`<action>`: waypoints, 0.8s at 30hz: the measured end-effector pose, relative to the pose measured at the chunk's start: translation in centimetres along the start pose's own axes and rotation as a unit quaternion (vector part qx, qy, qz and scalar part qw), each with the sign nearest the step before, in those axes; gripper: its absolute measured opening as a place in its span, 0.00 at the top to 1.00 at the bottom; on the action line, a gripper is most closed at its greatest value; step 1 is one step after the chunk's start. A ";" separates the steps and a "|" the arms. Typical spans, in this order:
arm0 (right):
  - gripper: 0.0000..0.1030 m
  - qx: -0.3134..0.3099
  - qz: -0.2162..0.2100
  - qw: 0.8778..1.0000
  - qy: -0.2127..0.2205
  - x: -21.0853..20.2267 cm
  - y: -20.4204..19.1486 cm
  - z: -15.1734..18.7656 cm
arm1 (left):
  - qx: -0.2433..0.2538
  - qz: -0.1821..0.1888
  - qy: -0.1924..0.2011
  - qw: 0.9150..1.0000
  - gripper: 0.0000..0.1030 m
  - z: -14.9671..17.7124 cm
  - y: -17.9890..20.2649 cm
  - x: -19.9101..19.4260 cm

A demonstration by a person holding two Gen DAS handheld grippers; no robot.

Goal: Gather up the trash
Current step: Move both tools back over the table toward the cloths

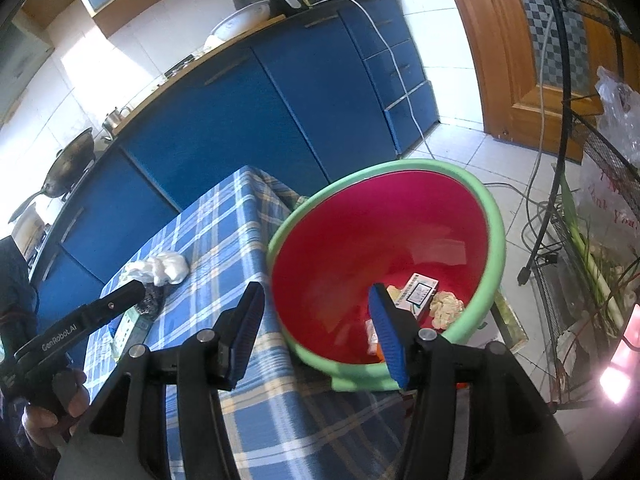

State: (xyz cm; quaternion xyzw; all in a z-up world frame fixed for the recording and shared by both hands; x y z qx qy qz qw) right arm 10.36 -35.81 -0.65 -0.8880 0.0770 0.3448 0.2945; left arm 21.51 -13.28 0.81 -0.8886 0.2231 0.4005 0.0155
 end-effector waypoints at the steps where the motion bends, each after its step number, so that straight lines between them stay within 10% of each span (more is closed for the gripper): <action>1: 0.45 -0.003 -0.001 1.000 -0.001 0.0 -0.4 0.1 | -0.003 -0.003 0.002 1.000 0.40 0.0 -0.4 -0.3; 24: 0.45 -0.060 -0.004 0.998 -0.033 1.8 -6.7 2.5 | -0.119 -0.131 -0.015 0.984 0.40 1.2 -16.4 -2.5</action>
Point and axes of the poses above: each gripper's, at about its wrist camera, not at the fingertips, and x roughly the way its jaws point, y to its right, z to its underside, the point moved 2 cm from there along x, roughly the way its jaws point, and after that the axes turned 5 degrees about x, right-handed, at the moved point
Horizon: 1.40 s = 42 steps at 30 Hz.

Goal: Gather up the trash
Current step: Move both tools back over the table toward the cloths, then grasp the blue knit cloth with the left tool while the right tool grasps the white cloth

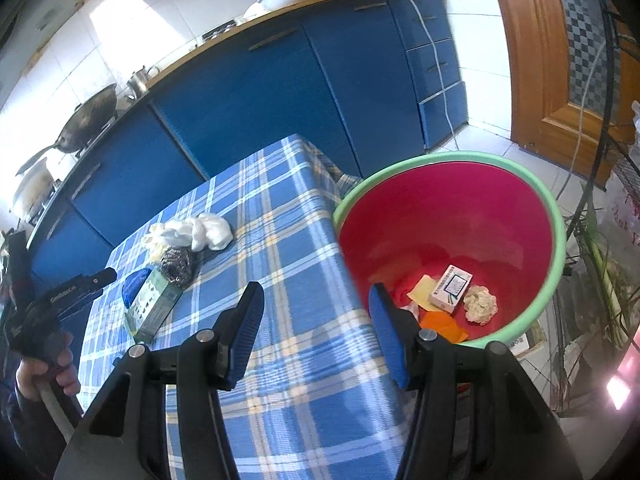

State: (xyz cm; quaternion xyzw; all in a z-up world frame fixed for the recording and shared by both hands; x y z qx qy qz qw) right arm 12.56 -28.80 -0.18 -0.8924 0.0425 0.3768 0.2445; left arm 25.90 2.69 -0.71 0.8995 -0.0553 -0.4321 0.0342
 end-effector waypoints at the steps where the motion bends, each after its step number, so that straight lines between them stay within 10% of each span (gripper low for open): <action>1: 0.45 -0.003 0.000 1.000 -0.002 0.2 -0.2 0.1 | -0.011 0.000 -0.010 1.000 0.40 0.0 -0.6 0.6; 18: 0.45 -0.030 0.010 0.999 -0.027 2.4 -2.5 1.0 | -0.037 0.042 -0.033 0.998 0.40 0.2 -1.3 5.0; 33: 0.45 -0.081 0.008 0.996 -0.046 5.2 -6.9 0.8 | 0.008 0.064 0.006 0.998 0.76 1.2 0.4 4.9; 42: 0.45 -0.109 -0.006 0.993 -0.049 7.5 -10.3 -0.2 | 0.006 0.017 0.054 0.998 0.79 0.5 -1.0 3.1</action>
Point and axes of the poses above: each gripper's, at about its wrist camera, not at the fingertips, and x roughly the way its jaws point, y to its right, z to its underside, the point moved 2 cm from there along x, roughly the way its jaws point, and after that the axes turned 5 degrees about x, right-handed, at the moved point
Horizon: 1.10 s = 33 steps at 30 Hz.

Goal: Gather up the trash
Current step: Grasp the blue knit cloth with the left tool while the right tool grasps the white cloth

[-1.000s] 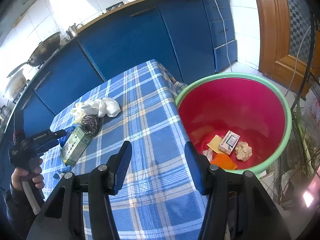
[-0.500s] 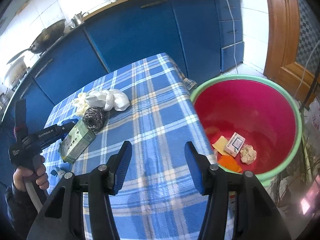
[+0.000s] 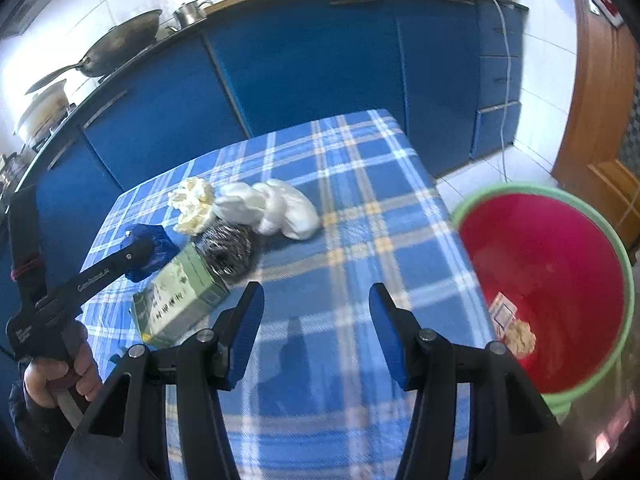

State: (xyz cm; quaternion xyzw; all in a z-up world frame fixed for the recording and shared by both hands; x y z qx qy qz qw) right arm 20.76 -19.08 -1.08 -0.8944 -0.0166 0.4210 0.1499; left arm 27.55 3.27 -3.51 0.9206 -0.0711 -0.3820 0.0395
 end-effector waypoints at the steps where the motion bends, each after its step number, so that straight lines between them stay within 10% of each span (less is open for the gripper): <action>1: 0.45 0.000 -0.003 1.000 0.000 0.3 -0.3 -0.3 | 0.001 -0.009 0.003 1.000 0.79 -0.1 -0.2 -0.1; 20: 0.43 0.000 0.003 1.000 0.001 6.0 -4.3 -4.3 | -0.004 -0.058 0.022 0.998 0.79 -0.5 -2.0 -0.5; 26: 0.78 0.006 0.005 1.000 0.011 5.9 -3.3 -4.6 | -0.002 -0.057 0.023 0.998 0.79 -0.4 -1.9 -0.5; 33: 0.83 0.014 0.002 0.999 0.038 3.3 -2.1 -4.5 | 0.001 -0.055 0.021 0.998 0.79 -0.2 -1.7 -0.4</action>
Point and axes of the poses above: each gripper's, at about its wrist camera, not at the fingertips, and x roughly the way its jaws point, y to its right, z to its underside, the point moved 2 cm from there along x, roughly the way its jaws point, and after that the axes turned 5 degrees about x, right-handed, at the moved point
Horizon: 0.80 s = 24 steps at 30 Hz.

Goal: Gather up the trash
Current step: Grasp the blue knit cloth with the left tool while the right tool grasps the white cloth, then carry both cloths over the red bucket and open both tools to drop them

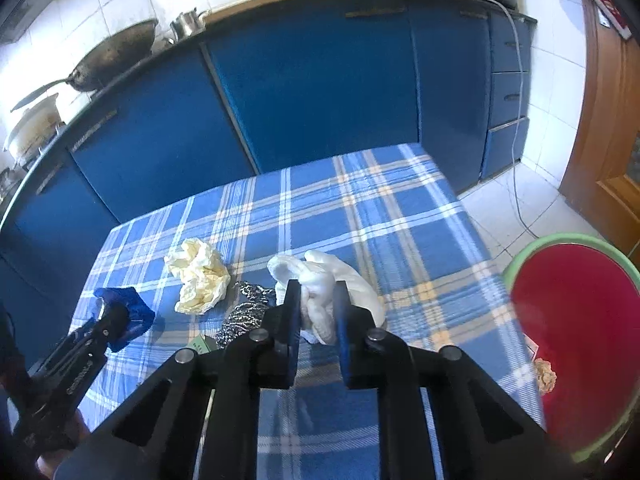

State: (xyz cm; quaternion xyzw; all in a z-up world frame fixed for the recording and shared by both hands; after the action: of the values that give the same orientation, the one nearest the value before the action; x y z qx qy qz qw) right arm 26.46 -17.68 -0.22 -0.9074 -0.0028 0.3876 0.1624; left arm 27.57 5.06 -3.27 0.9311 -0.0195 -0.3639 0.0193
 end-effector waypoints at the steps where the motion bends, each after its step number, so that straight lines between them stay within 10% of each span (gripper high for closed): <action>1: 0.83 0.004 -0.002 1.000 0.006 -0.7 0.3 -0.1 | 0.000 0.000 -0.001 1.000 0.79 0.0 0.0 0.1; 24: 0.83 0.064 0.019 0.996 0.066 -12.0 8.3 3.7 | 0.015 0.004 0.014 1.000 0.79 -0.3 1.0 -0.7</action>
State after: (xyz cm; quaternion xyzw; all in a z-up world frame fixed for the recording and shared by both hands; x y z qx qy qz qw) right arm 14.46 -26.03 3.32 -0.9186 0.0499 0.3295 0.2122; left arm 27.23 4.15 -2.47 0.9361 -0.0281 -0.3506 0.0073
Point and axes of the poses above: each gripper's, at about its wrist camera, not at the fingertips, and x roughly the way its jaws point, y to its right, z to its underside, the point moved 2 cm from there along x, roughly the way its jaws point, and after that the axes turned 5 degrees about x, right-handed, at the moved point
